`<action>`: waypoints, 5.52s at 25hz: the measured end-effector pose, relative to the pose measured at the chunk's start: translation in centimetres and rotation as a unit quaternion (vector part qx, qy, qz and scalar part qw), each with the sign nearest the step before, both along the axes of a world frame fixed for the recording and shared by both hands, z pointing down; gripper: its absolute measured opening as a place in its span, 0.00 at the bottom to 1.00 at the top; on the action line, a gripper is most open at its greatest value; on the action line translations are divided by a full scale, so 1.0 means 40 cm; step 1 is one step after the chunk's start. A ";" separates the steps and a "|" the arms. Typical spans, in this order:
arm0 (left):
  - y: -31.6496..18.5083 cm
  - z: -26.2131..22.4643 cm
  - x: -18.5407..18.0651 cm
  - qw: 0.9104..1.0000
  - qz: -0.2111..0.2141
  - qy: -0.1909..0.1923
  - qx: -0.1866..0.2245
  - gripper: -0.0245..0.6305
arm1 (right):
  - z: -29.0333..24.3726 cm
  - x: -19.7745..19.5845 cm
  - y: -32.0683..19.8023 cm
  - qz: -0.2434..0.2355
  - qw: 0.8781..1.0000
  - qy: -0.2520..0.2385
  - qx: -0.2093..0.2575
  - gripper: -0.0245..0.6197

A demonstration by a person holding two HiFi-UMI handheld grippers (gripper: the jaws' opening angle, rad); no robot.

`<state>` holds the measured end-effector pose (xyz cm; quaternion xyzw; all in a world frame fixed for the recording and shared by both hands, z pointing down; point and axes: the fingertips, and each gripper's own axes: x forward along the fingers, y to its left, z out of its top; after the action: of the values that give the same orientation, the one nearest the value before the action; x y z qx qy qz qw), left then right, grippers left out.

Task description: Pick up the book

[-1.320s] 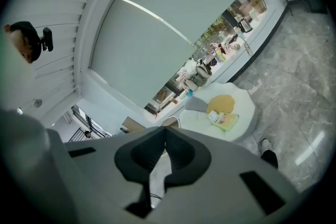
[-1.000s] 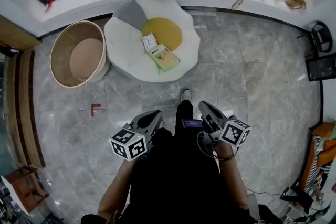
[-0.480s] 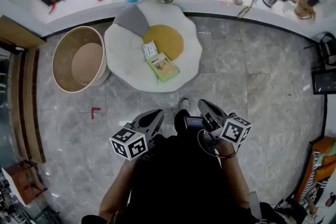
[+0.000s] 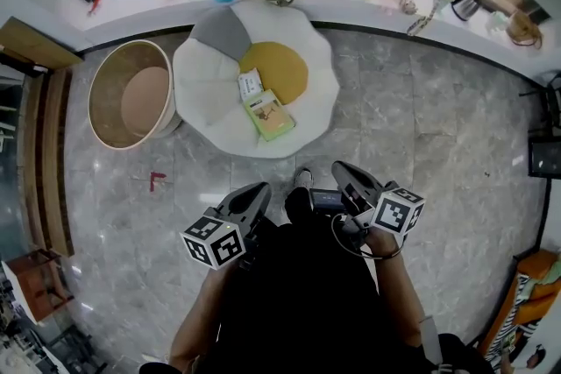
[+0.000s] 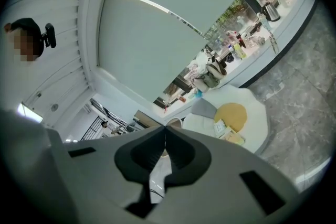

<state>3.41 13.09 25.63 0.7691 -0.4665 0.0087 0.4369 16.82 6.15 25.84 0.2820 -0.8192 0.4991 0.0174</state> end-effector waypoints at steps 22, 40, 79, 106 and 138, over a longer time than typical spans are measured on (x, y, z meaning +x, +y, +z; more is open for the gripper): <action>-0.036 0.097 -0.063 0.997 -0.029 0.044 -0.063 0.06 | 0.085 -0.122 -0.046 -0.064 0.997 0.011 -0.048 0.06; -0.282 0.340 -0.235 0.991 0.057 0.060 -0.103 0.06 | 0.196 -0.279 -0.082 -0.020 0.994 0.043 -0.094 0.07; -0.340 1.258 -0.233 0.961 0.008 0.086 -0.264 0.06 | 0.670 -0.260 -0.156 0.042 0.976 0.027 -0.213 0.07; -0.309 1.584 -0.169 0.932 -0.046 0.132 -0.334 0.39 | 0.807 -0.267 -0.103 0.007 0.968 0.027 -0.250 0.07; -0.332 1.639 -0.179 0.913 -0.121 0.170 -0.350 0.39 | 0.850 -0.264 -0.074 0.018 0.961 0.028 -0.276 0.07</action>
<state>-3.74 -0.20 91.21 0.4945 -0.4417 -0.0126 0.7484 6.27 3.20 59.84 0.2954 -0.6436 0.6977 0.1086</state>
